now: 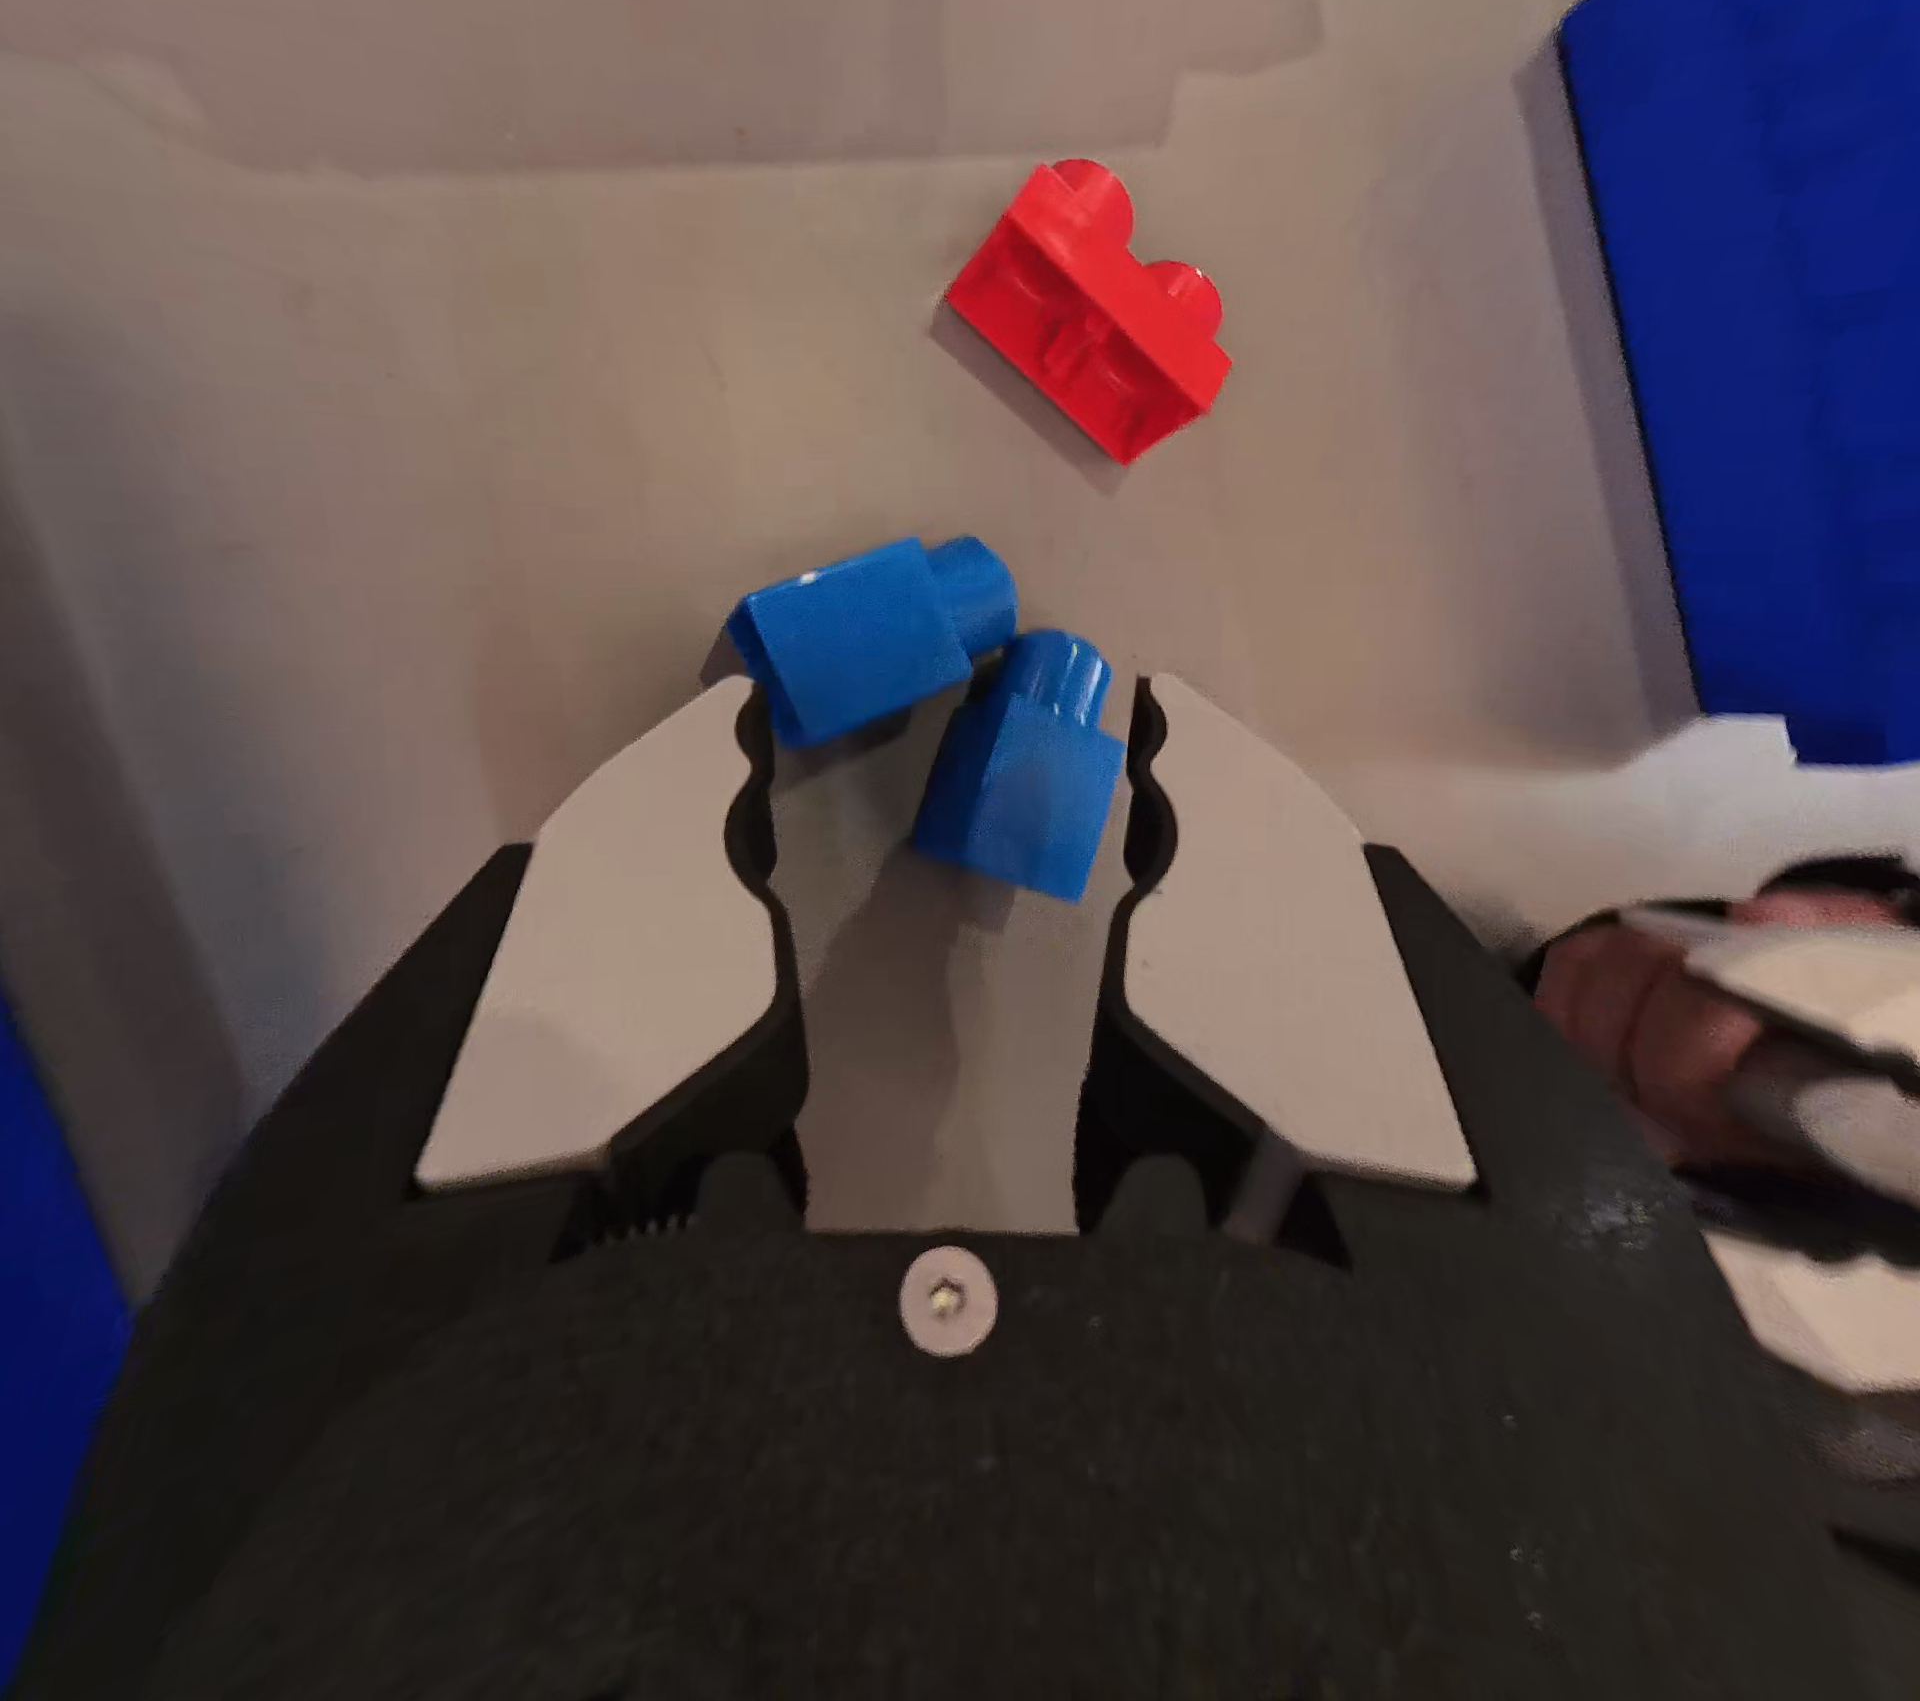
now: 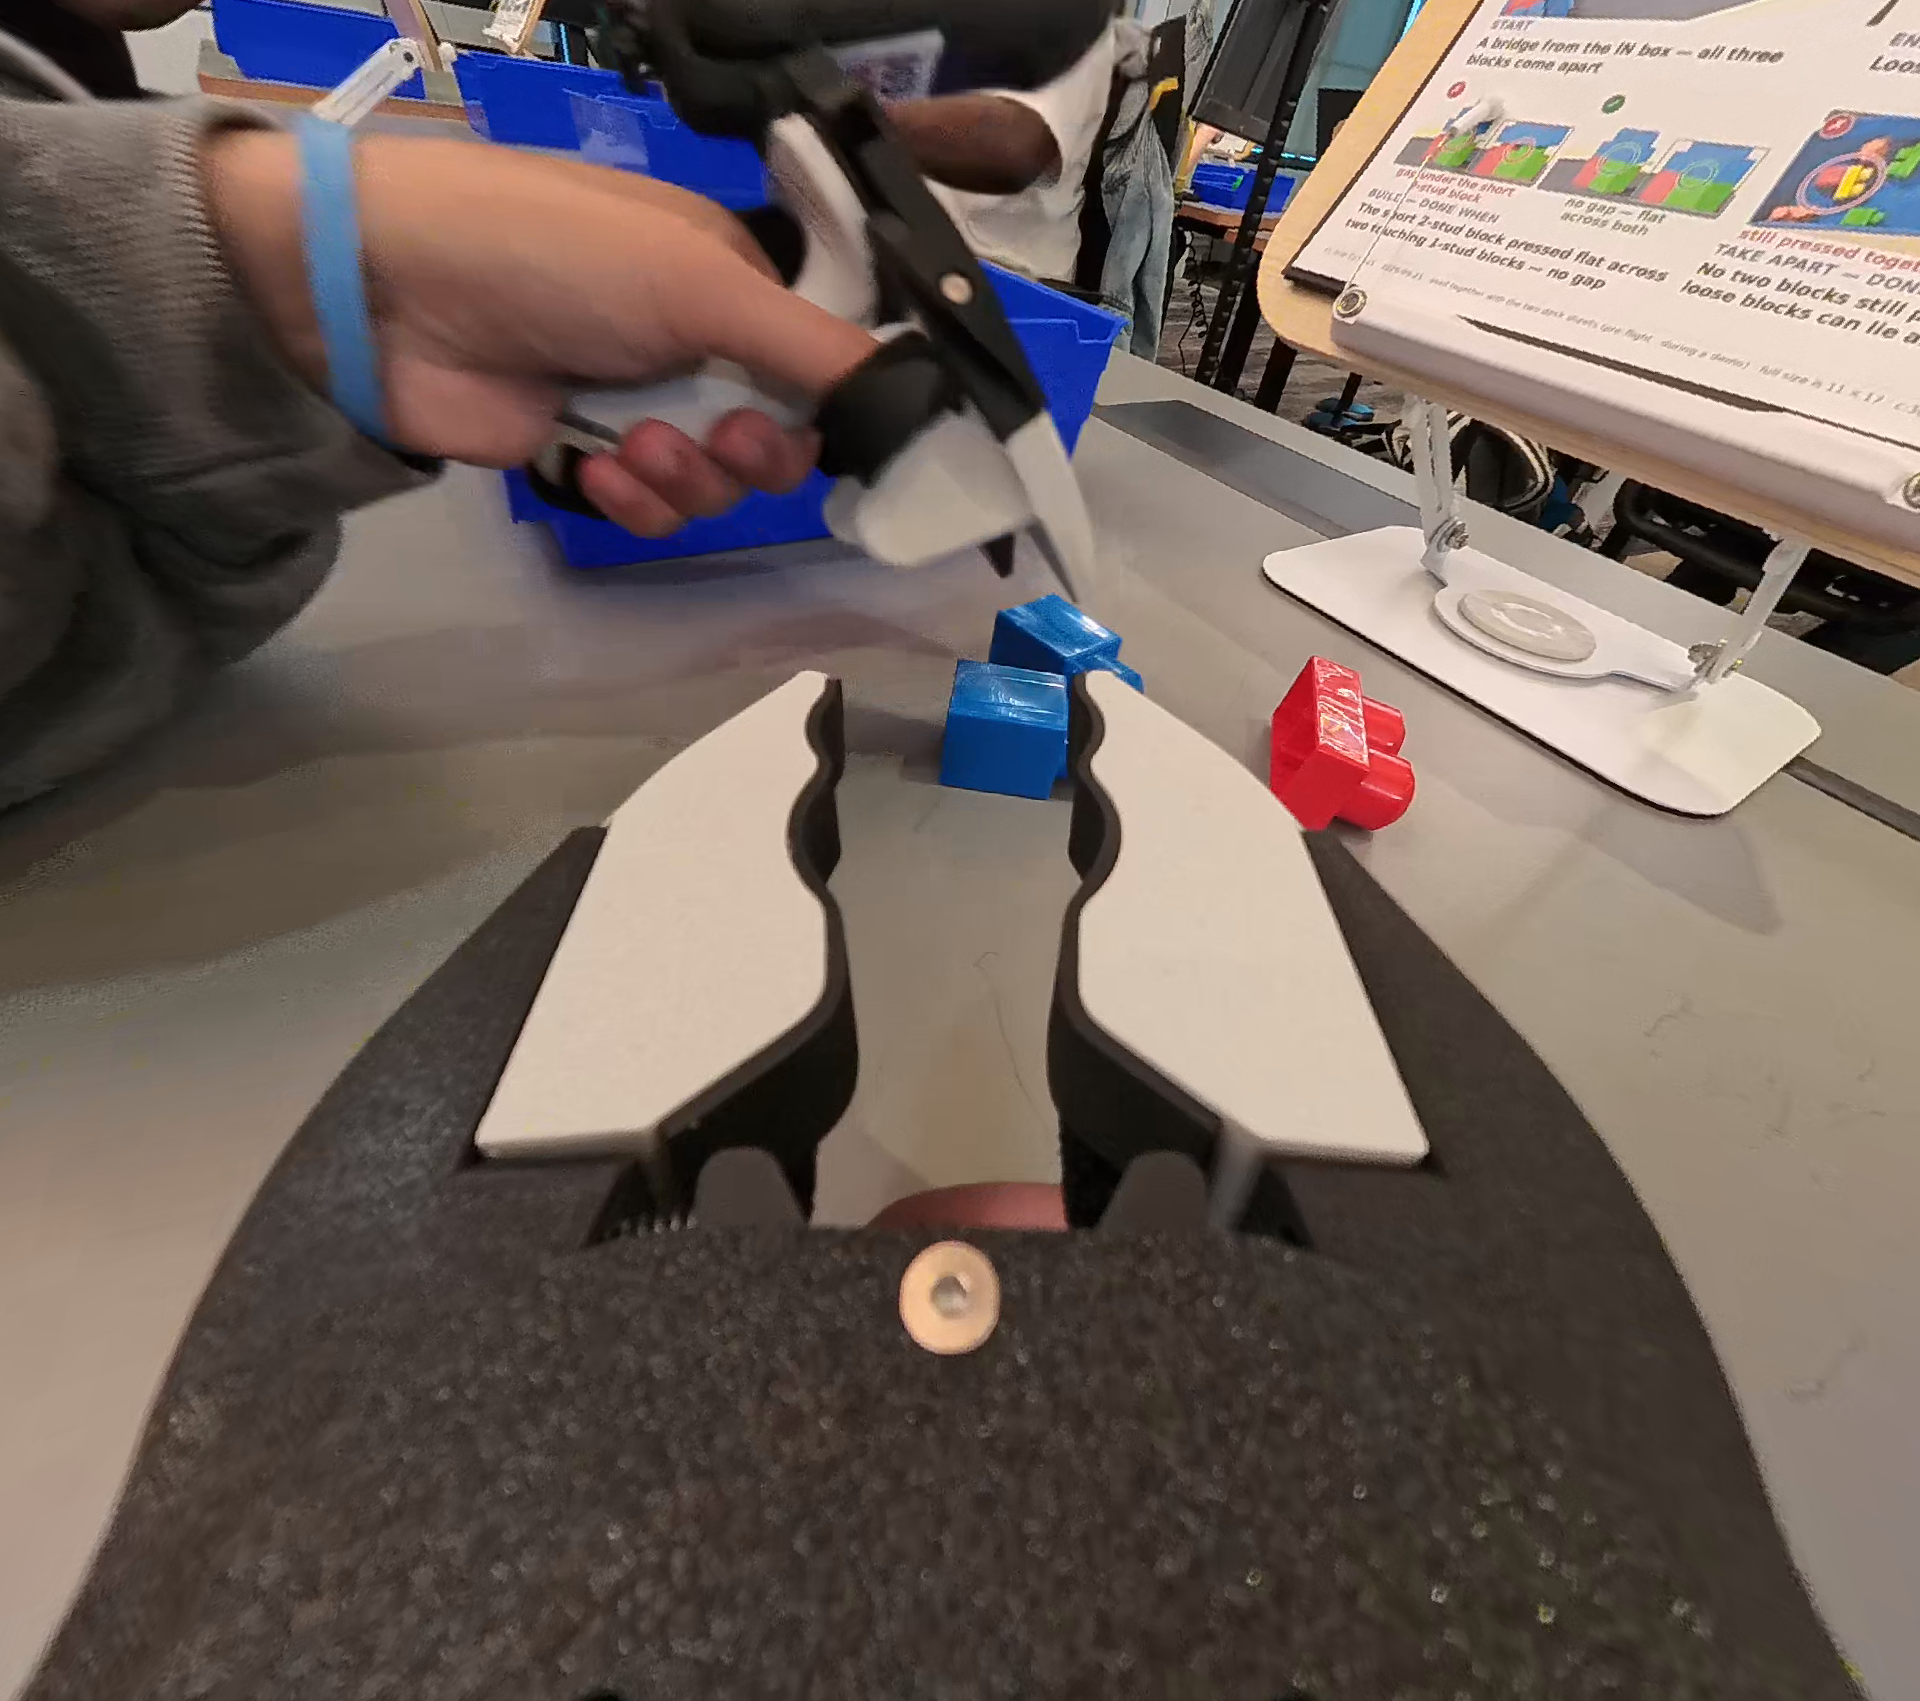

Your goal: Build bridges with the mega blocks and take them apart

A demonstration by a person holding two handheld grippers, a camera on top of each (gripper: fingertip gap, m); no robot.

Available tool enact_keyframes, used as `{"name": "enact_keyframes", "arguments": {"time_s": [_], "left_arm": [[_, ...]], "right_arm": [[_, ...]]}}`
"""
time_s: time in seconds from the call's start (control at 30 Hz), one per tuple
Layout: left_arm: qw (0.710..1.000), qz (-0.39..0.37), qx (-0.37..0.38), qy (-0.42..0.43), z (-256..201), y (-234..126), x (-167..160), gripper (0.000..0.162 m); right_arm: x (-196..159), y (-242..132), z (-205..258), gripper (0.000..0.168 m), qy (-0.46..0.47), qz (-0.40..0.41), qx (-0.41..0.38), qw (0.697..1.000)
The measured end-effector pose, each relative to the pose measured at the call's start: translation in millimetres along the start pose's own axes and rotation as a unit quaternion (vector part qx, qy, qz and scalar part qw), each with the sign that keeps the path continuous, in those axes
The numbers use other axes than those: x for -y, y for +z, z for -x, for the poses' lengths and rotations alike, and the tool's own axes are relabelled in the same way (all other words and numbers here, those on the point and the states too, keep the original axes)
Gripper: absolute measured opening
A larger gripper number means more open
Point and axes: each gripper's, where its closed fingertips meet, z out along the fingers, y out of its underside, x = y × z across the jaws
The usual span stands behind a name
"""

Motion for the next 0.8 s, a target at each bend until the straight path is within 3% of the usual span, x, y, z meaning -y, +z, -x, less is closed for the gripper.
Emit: {"name": "enact_keyframes", "arguments": {"time_s": [0.17,0.33,0.5,0.6,0.8], "left_arm": [[0.991,-0.026,0.035,0.129,-11.2,-34.7,-20.3,0.075],[0.939,0.028,0.141,0.313,-1.0,-30.1,-47.5,0.094],[0.917,0.043,0.151,0.366,1.5,1.8,-44.7,0.134],[0.912,0.041,0.151,0.380,6.8,16.3,-34.3,0.139],[0.931,0.067,0.112,0.340,14.4,32.7,-22.0,0.134]], "right_arm": [[-0.6,0.9,-0.1,0.041,-0.001,0.002,0.000,1.000],[-0.4,0.5,-4.1,0.041,0.014,-0.001,-0.003,1.000],[0.1,-0.2,-6.7,0.041,0.024,-0.004,-0.004,1.000],[0.3,-0.5,-6.3,0.041,0.022,-0.004,-0.004,1.000],[0.1,0.1,-4.3,0.041,0.015,-0.002,-0.003,1.000]]}}
